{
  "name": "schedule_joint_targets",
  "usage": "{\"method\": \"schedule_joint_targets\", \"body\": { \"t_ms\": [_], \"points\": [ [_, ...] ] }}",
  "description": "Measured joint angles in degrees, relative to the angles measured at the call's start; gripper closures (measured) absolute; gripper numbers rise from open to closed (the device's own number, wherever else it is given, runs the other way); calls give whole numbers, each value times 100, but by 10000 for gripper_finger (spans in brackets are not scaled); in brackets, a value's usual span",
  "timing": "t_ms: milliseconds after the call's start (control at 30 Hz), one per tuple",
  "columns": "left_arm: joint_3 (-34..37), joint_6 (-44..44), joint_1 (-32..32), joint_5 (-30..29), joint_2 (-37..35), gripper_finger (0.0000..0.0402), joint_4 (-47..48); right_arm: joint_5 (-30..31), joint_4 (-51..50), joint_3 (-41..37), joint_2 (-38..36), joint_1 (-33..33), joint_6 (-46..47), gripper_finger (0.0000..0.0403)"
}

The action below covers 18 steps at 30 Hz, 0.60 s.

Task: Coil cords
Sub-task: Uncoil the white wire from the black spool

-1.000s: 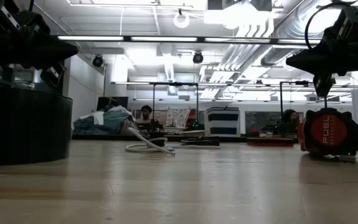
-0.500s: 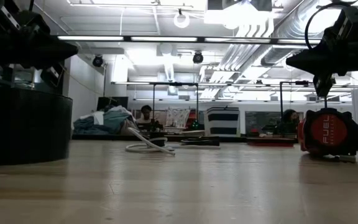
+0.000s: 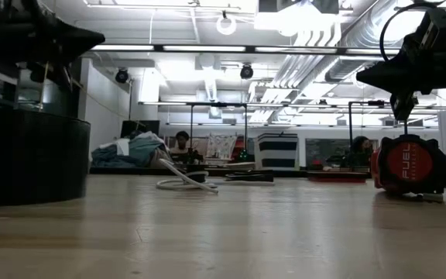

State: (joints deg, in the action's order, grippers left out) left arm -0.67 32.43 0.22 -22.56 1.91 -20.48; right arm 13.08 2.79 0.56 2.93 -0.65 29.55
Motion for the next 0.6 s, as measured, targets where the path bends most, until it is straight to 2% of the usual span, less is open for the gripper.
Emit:
{"method": "schedule_joint_targets", "body": {
  "t_ms": [67,167,233,367,467,600],
  "points": [
    [-149,300,123,-115,315,401,-389,0,-1,1,0,-1,0,402],
    [-807,678,355,513,1183,401,44,0,0,0,1,0,-1,402],
    [-1364,917,510,1034,2005,401,611,0,-1,1,1,-1,-1,402],
    [-2582,573,851,2490,3625,401,1643,0,-1,1,-1,-1,-1,402],
    [-3180,437,1060,3525,4551,401,1836,0,-1,1,1,0,1,402],
    [-3700,1048,1150,3986,5406,401,1588,125,12,1,9,-23,-99,402]
  ]
}}
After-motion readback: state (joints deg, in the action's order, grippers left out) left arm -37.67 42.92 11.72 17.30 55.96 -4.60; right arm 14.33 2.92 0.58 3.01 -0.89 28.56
